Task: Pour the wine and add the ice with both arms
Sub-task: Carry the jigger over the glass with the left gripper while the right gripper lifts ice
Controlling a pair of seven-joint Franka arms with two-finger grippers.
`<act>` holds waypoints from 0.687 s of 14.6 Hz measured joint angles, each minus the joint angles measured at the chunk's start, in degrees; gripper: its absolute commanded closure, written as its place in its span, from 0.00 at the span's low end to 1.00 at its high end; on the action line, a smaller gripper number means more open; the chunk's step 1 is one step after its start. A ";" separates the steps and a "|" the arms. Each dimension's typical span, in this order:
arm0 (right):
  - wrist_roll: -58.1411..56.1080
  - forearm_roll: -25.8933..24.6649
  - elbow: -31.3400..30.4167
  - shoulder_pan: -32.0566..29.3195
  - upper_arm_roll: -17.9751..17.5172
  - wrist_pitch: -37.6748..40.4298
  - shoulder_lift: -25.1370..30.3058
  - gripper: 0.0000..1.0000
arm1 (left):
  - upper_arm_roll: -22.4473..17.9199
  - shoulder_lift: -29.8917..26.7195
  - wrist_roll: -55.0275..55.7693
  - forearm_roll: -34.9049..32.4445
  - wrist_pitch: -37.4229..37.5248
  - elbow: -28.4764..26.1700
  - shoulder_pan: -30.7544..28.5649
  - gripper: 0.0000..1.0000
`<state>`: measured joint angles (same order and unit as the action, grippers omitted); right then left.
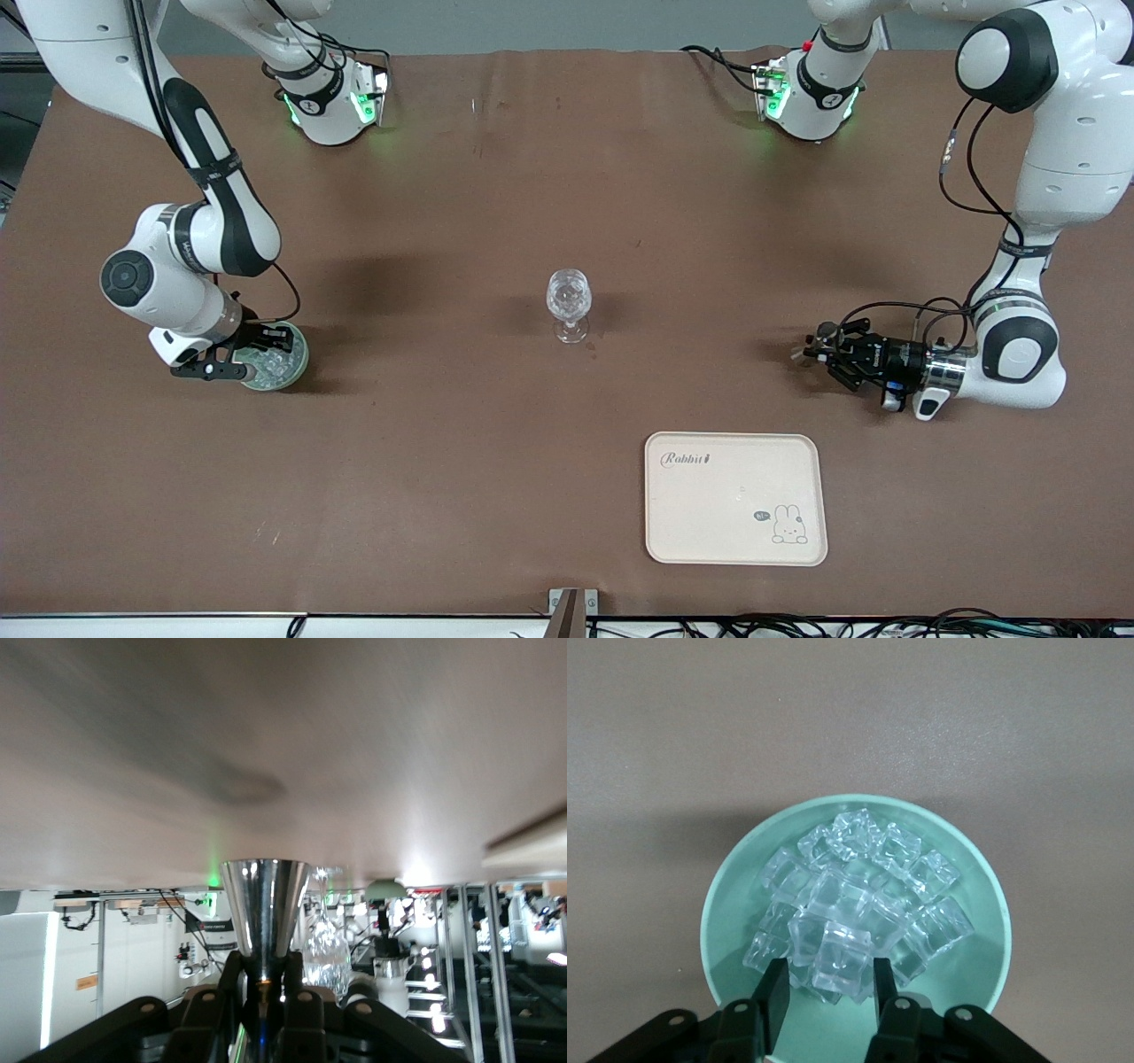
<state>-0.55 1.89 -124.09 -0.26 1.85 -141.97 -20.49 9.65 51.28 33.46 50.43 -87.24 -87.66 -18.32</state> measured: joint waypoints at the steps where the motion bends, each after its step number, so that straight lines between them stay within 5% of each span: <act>1: -0.01 0.00 -0.02 0.00 0.01 -0.06 -0.01 0.57 | 1.41 -0.95 1.40 -1.22 0.05 1.35 1.56 0.99; 10: -0.04 0.00 -0.14 -0.08 0.06 -0.90 -0.17 0.88 | 3.18 -13.22 21.89 -1.57 -2.99 3.43 18.69 1.00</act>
<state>-0.58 1.88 -124.24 -0.34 1.91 -142.87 -20.66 12.84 38.05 55.35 48.85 -90.23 -84.23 0.37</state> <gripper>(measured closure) 0.762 0.789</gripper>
